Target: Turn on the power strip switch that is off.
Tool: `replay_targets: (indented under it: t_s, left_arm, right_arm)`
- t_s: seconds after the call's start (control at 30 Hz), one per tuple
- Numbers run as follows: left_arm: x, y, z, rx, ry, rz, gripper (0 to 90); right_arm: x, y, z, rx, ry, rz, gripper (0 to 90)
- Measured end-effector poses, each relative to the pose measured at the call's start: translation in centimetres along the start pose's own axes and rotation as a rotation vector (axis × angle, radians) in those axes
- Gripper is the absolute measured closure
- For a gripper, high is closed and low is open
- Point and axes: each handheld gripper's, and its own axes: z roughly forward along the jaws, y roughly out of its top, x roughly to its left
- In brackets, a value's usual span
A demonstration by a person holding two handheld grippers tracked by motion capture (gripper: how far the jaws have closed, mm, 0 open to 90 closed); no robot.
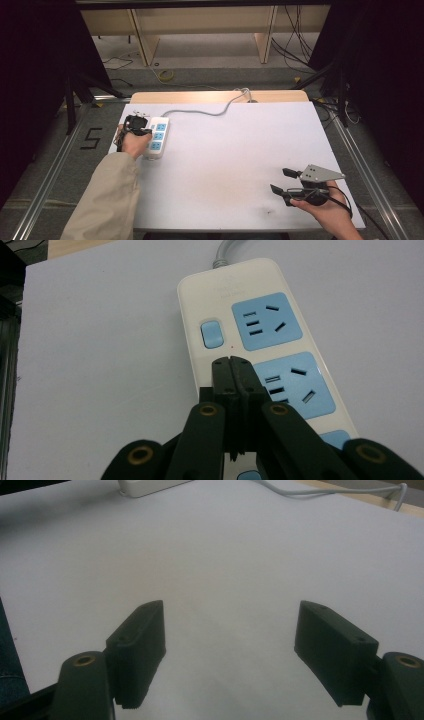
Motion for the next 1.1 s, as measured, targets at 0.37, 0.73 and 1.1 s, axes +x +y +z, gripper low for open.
replay_targets:
  t_s: [0.37, 0.73, 1.1]
  left_arm:
    - [-0.1, 0.2, 0.1, 0.017, 0.004, -0.004, 90.0]
    - [-0.2, 0.7, 0.2, 0.056, 0.016, 0.002, 90.0]
    - [-0.1, 1.2, 0.3, 0.095, 0.008, -0.001, 90.0]
  right_arm:
    - [0.0, 0.0, -0.1, -0.001, 0.001, 0.000, 28.7]
    - [0.0, 0.0, -0.1, 0.002, -0.001, 0.003, 28.6]
    - [0.0, -0.1, -0.1, 0.000, 0.000, 0.001, 28.6]
